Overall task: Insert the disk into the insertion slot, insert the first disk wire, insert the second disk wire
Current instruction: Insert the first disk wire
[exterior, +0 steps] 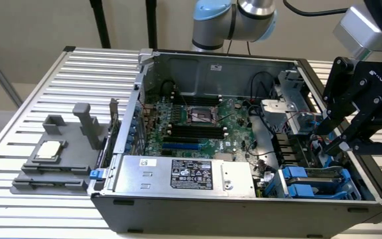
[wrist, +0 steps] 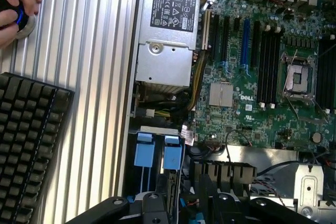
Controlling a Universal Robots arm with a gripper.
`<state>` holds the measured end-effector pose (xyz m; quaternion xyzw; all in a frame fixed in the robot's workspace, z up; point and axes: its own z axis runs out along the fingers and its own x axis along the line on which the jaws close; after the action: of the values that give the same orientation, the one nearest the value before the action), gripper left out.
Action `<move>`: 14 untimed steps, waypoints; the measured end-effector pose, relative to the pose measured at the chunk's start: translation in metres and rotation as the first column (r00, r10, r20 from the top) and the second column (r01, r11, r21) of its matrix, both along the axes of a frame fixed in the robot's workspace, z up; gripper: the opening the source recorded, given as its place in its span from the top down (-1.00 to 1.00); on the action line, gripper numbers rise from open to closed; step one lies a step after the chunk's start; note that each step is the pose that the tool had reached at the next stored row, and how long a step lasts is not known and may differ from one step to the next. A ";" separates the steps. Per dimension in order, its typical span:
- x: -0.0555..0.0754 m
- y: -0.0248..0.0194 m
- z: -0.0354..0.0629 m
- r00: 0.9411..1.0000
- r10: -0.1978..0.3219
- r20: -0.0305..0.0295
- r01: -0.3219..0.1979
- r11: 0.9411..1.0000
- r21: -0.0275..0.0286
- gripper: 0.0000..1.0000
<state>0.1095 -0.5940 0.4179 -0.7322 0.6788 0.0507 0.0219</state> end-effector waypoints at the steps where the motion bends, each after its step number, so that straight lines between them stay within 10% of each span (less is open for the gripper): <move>1: 0.000 0.0000 0.0000 1.000 0.000 0.000 0.000 1.000 0.000 0.25; 14: 0.051 0.0000 -0.0121 1.000 0.000 -0.002 0.000 1.000 0.001 0.25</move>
<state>0.1601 -0.5940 0.4057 -0.7322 0.6788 0.0515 0.0216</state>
